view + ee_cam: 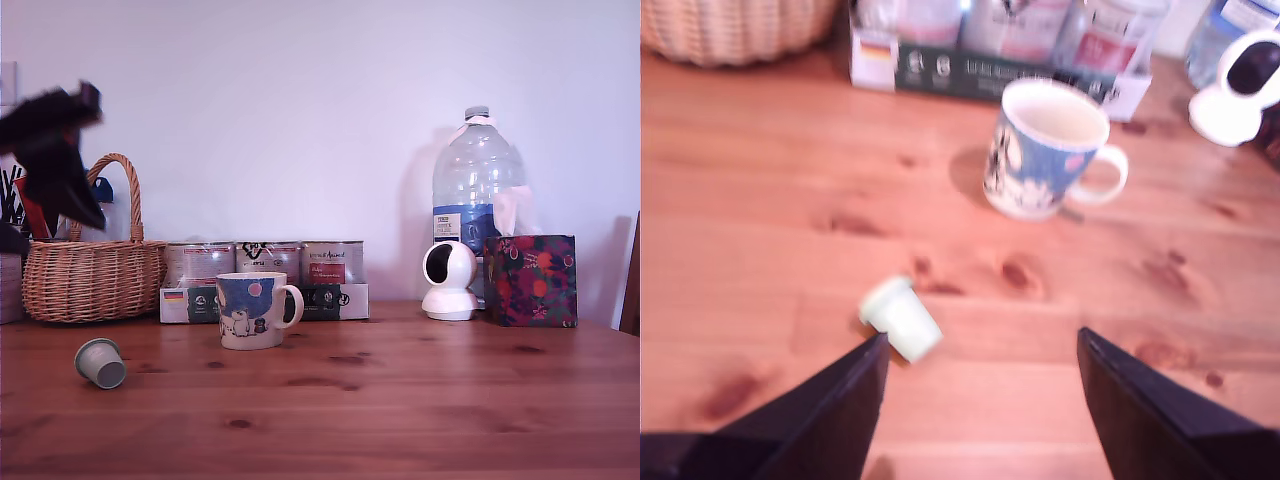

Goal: Pick up the coffee capsules from the table one by one and drop them inside the nearest coffee cup

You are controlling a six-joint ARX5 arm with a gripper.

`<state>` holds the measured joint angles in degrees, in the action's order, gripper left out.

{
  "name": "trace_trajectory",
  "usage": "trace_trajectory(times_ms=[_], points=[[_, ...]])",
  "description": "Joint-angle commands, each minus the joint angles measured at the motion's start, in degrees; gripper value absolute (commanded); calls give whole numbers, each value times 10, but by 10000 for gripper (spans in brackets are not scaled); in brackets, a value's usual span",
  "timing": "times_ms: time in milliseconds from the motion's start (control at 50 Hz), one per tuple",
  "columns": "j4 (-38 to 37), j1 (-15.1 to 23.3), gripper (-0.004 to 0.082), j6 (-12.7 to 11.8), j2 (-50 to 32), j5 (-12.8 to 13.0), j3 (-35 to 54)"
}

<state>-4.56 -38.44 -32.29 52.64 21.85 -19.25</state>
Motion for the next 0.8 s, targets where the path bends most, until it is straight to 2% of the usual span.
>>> trace_trajectory(times_ms=[0,340,540,620,780], points=[[-15,-3,546,-9,26,2,8],[-95,-1,546,-38,128,1,8],[-129,14,546,-37,173,0,8],[-142,29,546,-32,191,-17,8],[-176,68,546,-17,229,-67,8]])
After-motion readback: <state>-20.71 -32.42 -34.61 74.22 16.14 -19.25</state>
